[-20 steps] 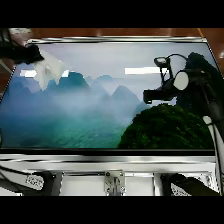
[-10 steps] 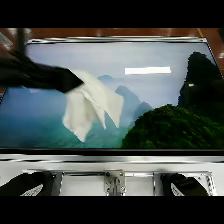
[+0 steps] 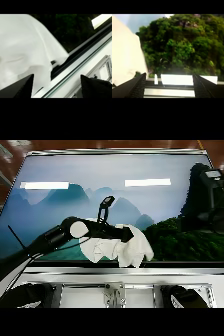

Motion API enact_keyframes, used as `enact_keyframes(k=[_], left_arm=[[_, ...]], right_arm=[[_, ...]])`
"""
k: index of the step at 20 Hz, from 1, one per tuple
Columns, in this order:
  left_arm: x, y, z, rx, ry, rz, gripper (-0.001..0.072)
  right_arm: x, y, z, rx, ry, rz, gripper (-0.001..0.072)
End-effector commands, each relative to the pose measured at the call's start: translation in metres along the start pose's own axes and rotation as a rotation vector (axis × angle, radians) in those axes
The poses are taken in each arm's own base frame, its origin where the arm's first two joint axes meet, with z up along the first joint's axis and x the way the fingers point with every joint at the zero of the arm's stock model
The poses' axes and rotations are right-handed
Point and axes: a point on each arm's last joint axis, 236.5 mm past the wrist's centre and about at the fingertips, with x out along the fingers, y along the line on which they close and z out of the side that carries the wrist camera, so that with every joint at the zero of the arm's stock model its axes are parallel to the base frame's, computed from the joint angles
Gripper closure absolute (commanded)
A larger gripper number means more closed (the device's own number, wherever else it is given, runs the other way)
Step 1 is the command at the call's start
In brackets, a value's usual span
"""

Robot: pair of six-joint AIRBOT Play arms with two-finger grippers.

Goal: Fold the shirts.

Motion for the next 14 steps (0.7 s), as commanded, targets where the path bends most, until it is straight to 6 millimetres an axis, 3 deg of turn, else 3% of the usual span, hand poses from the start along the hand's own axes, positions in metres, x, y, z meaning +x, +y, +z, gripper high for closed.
enact_keyframes(k=[1, 3, 4, 6, 8, 10, 12, 14], left_arm=[[-0.057, 0.079, 0.003, -0.012, 0.137, 0.171, -0.0013], [-0.136, 0.167, -0.013, -0.062, 0.186, 0.416, -0.0013], [-0.166, 0.200, -0.035, -0.142, 0.194, 0.489, -0.0013], [-0.187, 0.233, -0.089, -0.334, 0.155, 0.490, -0.0013], [-0.167, 0.239, -0.135, -0.518, 0.091, 0.377, -0.0013], [-0.139, 0.237, -0.163, -0.635, 0.050, 0.265, -0.0013], [-0.118, 0.236, -0.175, -0.697, 0.035, 0.205, -0.0013], [-0.107, 0.237, -0.173, -0.721, 0.010, 0.189, -0.0013]], right_arm=[[0.033, -0.029, -0.002, 0.047, 0.037, -0.043, 0.0017], [0.042, -0.071, -0.015, 0.160, 0.083, -0.069, 0.0017], [0.049, -0.089, -0.026, 0.244, 0.109, -0.048, 0.0017], [0.071, -0.100, -0.046, 0.460, 0.117, 0.071, 0.0017], [0.102, -0.073, -0.064, 0.606, 0.136, 0.269, 0.0016], [0.134, -0.037, -0.096, 0.642, 0.252, 0.414, 0.0016], [0.148, -0.011, -0.117, 0.659, 0.354, 0.522, 0.0016], [0.157, -0.002, -0.124, 0.667, 0.402, 0.570, 0.0016]])
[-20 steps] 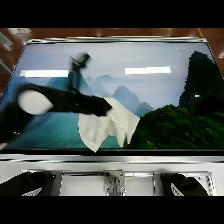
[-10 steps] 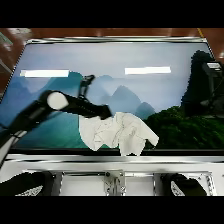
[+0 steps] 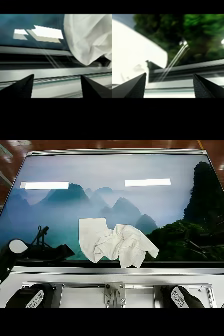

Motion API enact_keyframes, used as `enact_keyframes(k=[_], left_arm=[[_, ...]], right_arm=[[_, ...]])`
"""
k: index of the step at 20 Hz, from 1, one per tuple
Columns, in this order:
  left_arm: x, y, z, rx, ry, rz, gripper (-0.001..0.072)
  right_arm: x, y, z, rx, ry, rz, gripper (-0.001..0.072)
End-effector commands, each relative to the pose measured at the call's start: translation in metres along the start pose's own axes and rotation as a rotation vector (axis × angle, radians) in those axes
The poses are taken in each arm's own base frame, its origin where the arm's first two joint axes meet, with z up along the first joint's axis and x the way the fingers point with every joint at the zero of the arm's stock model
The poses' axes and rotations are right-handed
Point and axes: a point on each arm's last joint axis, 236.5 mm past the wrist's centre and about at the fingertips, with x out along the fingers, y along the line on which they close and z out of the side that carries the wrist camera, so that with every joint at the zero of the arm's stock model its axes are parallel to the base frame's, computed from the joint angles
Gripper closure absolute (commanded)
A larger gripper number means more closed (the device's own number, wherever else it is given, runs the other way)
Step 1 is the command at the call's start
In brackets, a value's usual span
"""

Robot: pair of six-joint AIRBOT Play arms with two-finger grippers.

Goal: Fold the shirts.

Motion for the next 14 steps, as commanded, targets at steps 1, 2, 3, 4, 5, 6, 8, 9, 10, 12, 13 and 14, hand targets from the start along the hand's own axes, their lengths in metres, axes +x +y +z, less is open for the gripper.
enact_keyframes(k=[1, 2, 3, 4, 5, 6, 8, 9, 10, 12, 13, 14], left_arm=[[0.023, -0.001, -0.003, -0.106, -0.042, -0.093, -0.0013], [0.027, -0.004, 0.000, -0.117, -0.048, -0.103, -0.0013], [0.032, -0.007, 0.001, -0.122, -0.045, -0.111, -0.0013], [0.038, -0.010, 0.002, -0.127, -0.038, -0.121, -0.0013], [0.044, -0.014, 0.004, -0.134, -0.038, -0.136, -0.0013], [0.051, -0.019, 0.009, -0.144, -0.045, -0.153, -0.0013], [0.064, -0.028, 0.015, -0.158, -0.049, -0.179, -0.0004], [0.073, -0.032, 0.013, -0.149, -0.033, -0.179, -0.0004], [0.081, -0.033, 0.011, -0.140, -0.017, -0.166, -0.0003], [0.094, -0.034, 0.016, -0.139, -0.018, -0.139, 0.0149], [0.096, -0.039, 0.021, -0.139, -0.024, -0.142, 0.0268], [0.097, -0.043, 0.023, -0.131, -0.024, -0.144, 0.0405]], right_arm=[[0.029, 0.008, -0.017, 0.056, 0.102, 0.141, 0.0016], [0.032, 0.007, -0.017, 0.062, 0.109, 0.142, 0.0016], [0.033, 0.006, -0.017, 0.067, 0.116, 0.143, 0.0016], [0.035, 0.005, -0.018, 0.072, 0.125, 0.145, 0.0016], [0.037, 0.004, -0.018, 0.076, 0.135, 0.147, 0.0016], [0.039, 0.004, -0.019, 0.080, 0.146, 0.151, 0.0016], [0.043, 0.004, -0.022, 0.091, 0.172, 0.161, 0.0017], [0.047, 0.007, -0.026, 0.092, 0.190, 0.171, 0.0016], [0.053, 0.013, -0.031, 0.072, 0.208, 0.180, 0.0016], [0.064, 0.019, -0.037, 0.019, 0.224, 0.160, 0.0016], [0.068, 0.022, -0.037, 0.002, 0.223, 0.152, 0.0016], [0.073, 0.023, -0.036, 0.002, 0.215, 0.142, 0.0016]])
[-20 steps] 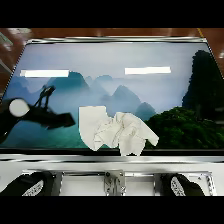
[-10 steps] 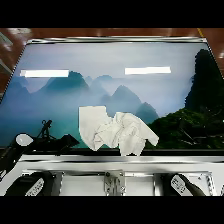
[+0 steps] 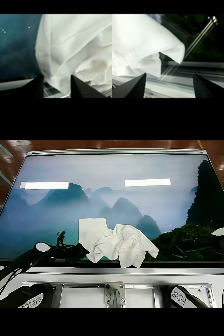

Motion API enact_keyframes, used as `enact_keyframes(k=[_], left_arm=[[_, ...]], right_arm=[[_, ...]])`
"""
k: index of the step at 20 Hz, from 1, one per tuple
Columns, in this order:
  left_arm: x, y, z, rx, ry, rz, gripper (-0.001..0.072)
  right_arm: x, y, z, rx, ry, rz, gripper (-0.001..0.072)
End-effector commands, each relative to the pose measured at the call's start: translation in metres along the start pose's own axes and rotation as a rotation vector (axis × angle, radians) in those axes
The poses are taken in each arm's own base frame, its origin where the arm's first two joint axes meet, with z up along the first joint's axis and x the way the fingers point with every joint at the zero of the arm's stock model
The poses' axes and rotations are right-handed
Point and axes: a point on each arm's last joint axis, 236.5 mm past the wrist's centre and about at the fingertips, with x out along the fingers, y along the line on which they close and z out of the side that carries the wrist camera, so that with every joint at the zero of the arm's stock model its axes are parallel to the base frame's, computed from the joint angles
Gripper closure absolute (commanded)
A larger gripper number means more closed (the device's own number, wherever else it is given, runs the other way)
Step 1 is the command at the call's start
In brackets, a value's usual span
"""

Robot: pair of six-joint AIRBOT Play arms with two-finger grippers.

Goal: Fold the shirts.

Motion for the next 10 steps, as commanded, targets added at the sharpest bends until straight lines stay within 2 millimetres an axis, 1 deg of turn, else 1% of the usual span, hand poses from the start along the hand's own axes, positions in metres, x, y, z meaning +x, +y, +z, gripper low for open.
enact_keyframes(k=[1, 2, 3, 4, 5, 7, 8, 10], left_arm=[[0.013, -0.013, 0.013, 0.003, -0.026, -0.007, 0.0515], [0.012, -0.016, 0.018, 0.009, -0.044, -0.011, 0.0612], [0.011, -0.020, 0.022, 0.023, -0.053, -0.018, 0.0665], [0.010, -0.024, 0.024, 0.031, -0.058, -0.024, 0.0666], [0.009, -0.029, 0.025, 0.039, -0.058, -0.032, 0.0667], [0.007, -0.036, 0.026, 0.054, -0.057, -0.045, 0.0667], [0.006, -0.039, 0.028, 0.064, -0.060, -0.048, 0.0667], [0.003, -0.046, 0.030, 0.086, -0.072, -0.061, 0.0667]], right_arm=[[0.018, 0.005, 0.001, -0.017, 0.000, -0.025, 0.0016], [0.025, 0.007, 0.000, -0.021, 0.001, -0.032, 0.0016], [0.033, 0.009, -0.003, -0.029, 0.006, -0.032, 0.0016], [0.041, 0.009, -0.005, -0.042, 0.008, -0.041, 0.0016], [0.046, 0.005, -0.003, -0.053, -0.005, -0.063, 0.0016], [0.048, 0.000, 0.010, -0.003, -0.068, -0.082, 0.0017], [0.050, 0.003, 0.014, 0.020, -0.077, -0.064, 0.0016], [0.063, 0.010, 0.012, 0.035, -0.039, -0.022, 0.0017]])
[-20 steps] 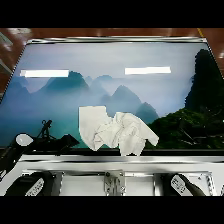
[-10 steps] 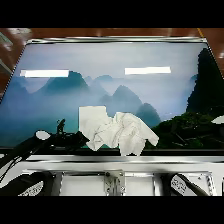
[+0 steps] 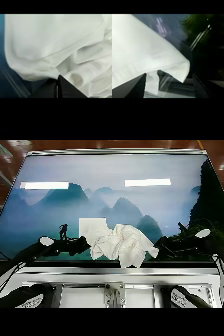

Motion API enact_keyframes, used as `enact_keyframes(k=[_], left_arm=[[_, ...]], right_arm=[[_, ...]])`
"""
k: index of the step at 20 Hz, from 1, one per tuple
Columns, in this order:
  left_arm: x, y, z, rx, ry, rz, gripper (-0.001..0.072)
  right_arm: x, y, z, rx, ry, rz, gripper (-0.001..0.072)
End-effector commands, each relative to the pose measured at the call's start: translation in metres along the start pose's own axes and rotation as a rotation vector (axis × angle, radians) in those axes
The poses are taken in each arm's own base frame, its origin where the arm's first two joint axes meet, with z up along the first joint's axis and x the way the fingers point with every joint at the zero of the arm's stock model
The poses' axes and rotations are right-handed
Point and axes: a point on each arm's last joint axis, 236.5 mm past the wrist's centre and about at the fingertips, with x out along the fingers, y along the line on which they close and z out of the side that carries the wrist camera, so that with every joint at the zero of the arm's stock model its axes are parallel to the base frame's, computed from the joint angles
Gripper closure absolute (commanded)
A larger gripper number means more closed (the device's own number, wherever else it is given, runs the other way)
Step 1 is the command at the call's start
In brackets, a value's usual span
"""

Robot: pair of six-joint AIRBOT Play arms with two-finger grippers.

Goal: Fold the shirts.

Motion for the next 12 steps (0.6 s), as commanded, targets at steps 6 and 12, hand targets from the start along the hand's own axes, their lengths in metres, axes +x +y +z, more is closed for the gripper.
enact_keyframes(k=[6, 12], left_arm=[[-0.018, -0.042, 0.025, 0.128, -0.072, -0.072, 0.0668], [-0.128, -0.078, 0.109, 0.409, -0.230, 0.007, 0.0671]], right_arm=[[0.053, 0.032, 0.027, 0.068, -0.054, 0.072, 0.0599], [-0.073, 0.126, 0.102, -0.372, -0.421, 0.119, 0.0635]])
